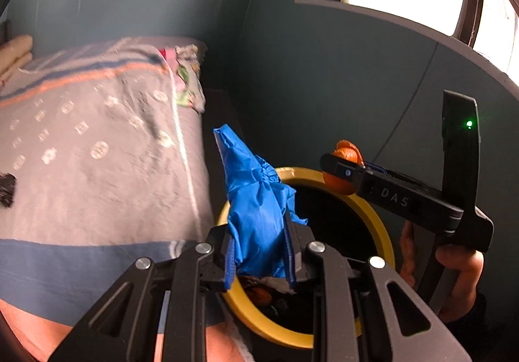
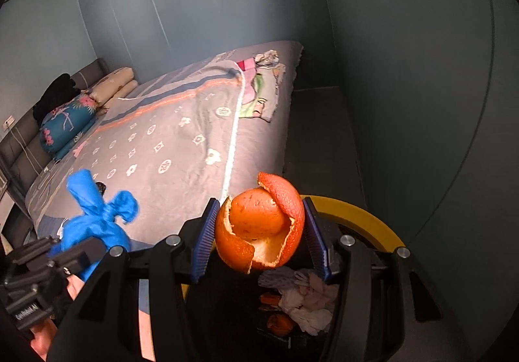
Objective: Collect trash
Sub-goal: 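Open both tools to drop the glove and orange into the bin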
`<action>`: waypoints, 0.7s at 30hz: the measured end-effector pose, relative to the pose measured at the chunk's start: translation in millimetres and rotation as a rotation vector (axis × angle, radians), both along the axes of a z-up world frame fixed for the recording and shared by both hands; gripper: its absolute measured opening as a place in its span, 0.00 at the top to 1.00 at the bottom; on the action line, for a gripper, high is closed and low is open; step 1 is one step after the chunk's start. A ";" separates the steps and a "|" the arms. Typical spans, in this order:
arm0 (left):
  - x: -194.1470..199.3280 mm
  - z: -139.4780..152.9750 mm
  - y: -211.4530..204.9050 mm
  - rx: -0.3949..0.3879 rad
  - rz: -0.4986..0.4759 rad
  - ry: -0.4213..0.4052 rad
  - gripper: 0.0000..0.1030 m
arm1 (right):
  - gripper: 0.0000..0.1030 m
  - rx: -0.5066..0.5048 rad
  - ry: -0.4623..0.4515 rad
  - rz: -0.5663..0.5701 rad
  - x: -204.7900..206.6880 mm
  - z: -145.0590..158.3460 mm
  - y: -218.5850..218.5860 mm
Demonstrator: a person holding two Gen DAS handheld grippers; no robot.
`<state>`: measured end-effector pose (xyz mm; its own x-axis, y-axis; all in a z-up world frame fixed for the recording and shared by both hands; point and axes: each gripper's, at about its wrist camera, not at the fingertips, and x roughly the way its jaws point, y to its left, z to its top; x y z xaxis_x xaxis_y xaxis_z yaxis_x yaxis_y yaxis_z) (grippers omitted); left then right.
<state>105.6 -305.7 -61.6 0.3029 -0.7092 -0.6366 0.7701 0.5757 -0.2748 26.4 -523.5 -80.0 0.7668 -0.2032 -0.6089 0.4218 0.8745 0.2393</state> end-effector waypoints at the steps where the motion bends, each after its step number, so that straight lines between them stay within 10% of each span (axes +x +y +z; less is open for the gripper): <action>1: 1.5 -4.5 -4.3 0.001 -0.009 0.018 0.79 | 0.52 0.004 0.000 -0.004 -0.2 -1.6 -1.9; 21: 19.7 2.0 22.5 -0.028 0.081 0.004 0.20 | 0.30 0.046 -0.077 -0.116 -13.6 1.0 -21.7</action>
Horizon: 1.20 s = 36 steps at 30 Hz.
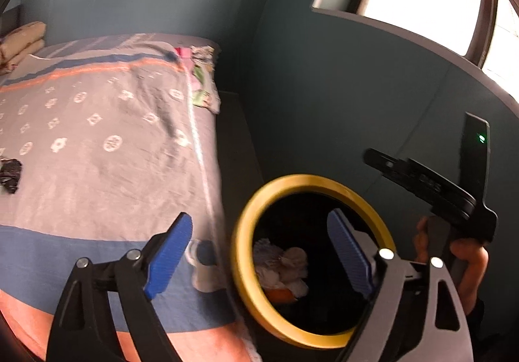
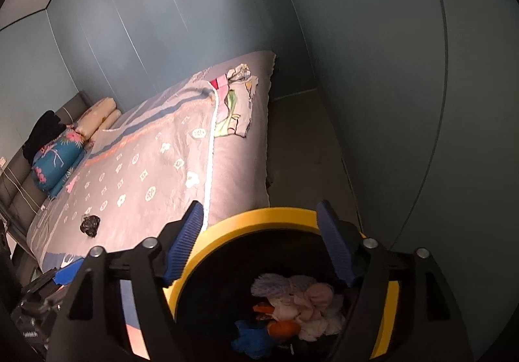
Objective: Collect trash
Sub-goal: 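Open both tools to drop the glove and orange into the bin, then move both open tools back over the green packet and black bag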
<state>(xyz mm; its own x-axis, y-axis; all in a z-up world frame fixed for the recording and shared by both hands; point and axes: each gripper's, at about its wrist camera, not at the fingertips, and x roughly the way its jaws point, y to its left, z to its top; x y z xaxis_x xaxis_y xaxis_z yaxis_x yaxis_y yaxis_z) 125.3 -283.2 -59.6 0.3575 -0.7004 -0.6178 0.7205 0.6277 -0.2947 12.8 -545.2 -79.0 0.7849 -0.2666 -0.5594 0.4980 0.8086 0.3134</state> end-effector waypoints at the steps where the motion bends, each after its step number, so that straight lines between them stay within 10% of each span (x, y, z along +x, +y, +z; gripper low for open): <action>1: 3.8 1.4 5.1 0.004 0.023 -0.016 0.19 | 0.28 -0.009 -0.003 0.005 1.8 0.9 3.1; 36: 157.5 12.7 266.8 0.022 0.641 -0.072 0.09 | 0.09 -0.104 -0.049 0.571 195.5 36.0 232.3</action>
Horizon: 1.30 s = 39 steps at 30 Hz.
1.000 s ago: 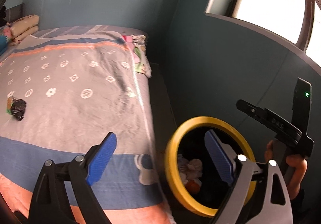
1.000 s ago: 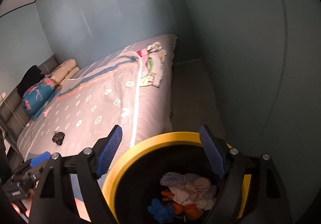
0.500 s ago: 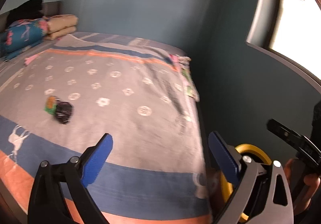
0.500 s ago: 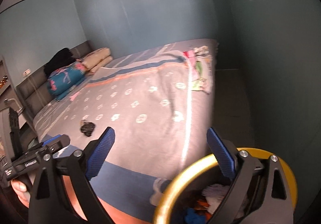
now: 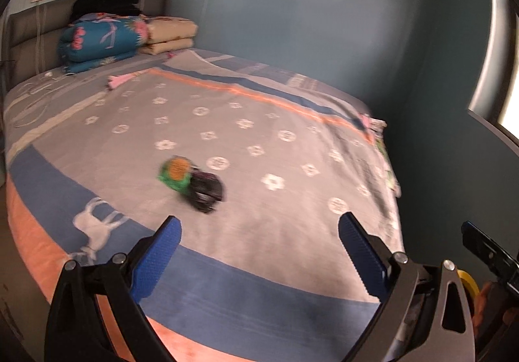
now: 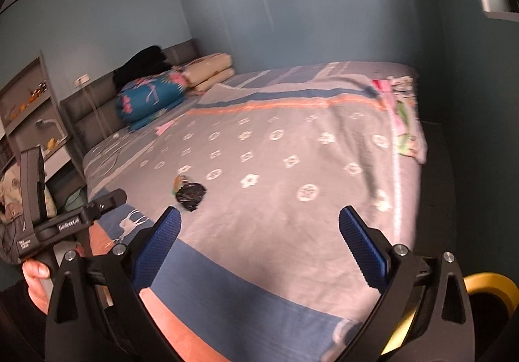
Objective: Collect trash
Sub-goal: 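Move both open tools back over the green packet and black bag, then grasp the green packet with the left tool while the right tool grasps the black bag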
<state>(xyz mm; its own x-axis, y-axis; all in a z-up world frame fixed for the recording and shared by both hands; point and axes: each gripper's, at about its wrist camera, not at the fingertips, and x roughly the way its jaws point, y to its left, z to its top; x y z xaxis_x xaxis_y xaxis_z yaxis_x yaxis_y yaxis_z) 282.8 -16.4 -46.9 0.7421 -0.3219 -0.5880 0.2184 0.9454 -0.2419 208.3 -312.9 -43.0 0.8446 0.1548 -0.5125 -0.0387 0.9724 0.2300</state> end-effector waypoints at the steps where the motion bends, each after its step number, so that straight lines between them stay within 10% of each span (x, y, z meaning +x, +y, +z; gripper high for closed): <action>1: 3.9 -0.9 4.7 0.002 0.012 -0.001 0.09 | 0.09 -0.002 0.003 0.009 5.0 -0.8 4.8; 26: 186.8 -98.9 85.2 0.098 0.139 0.199 0.09 | 0.09 -0.085 0.230 0.234 190.0 -109.8 139.8; 39: 257.2 -137.0 80.3 -0.024 0.170 0.312 0.09 | 0.09 -0.094 0.293 0.277 260.7 -151.3 178.9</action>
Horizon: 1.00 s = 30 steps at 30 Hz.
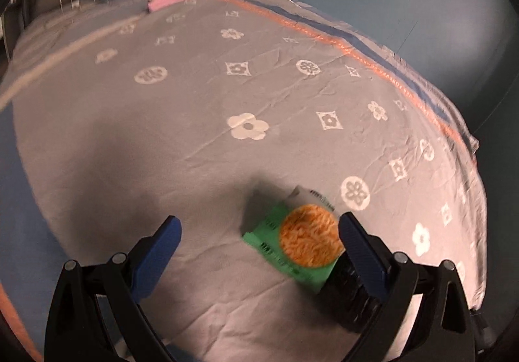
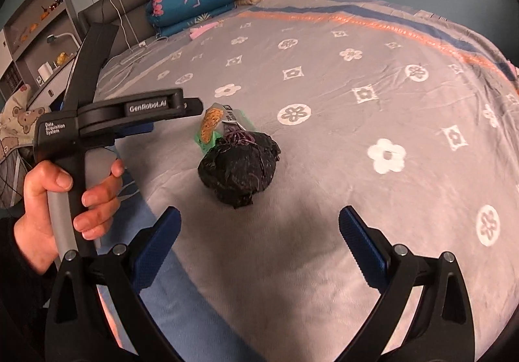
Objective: Collect trash
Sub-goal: 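Grasp the green packet with the left tool while the right tool grasps the black bag, then carry the green packet and black bag with both tools over the bin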
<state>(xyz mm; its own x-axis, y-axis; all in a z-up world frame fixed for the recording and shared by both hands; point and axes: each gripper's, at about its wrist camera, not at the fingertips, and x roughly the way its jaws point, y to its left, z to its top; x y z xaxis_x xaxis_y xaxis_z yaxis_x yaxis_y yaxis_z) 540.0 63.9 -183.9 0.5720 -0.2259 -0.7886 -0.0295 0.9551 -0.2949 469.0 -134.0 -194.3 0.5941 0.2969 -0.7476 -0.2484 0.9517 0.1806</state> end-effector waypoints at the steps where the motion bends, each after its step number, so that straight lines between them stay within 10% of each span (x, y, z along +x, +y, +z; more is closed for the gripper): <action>1: 3.7 -3.4 -2.3 -0.021 -0.015 0.010 0.09 | 0.09 -0.005 0.005 -0.001 6.5 -3.5 2.0; 14: 19.7 -32.7 -12.0 -0.161 -0.083 0.087 0.34 | 0.16 0.049 0.079 0.014 56.5 -25.1 18.5; 23: 18.5 -37.5 0.3 -0.206 -0.060 0.100 0.91 | 0.55 0.038 0.109 0.015 60.3 -31.3 28.4; 30: 14.1 -37.7 4.8 -0.212 -0.043 0.097 0.99 | 0.65 0.013 0.097 0.013 50.5 -23.7 28.7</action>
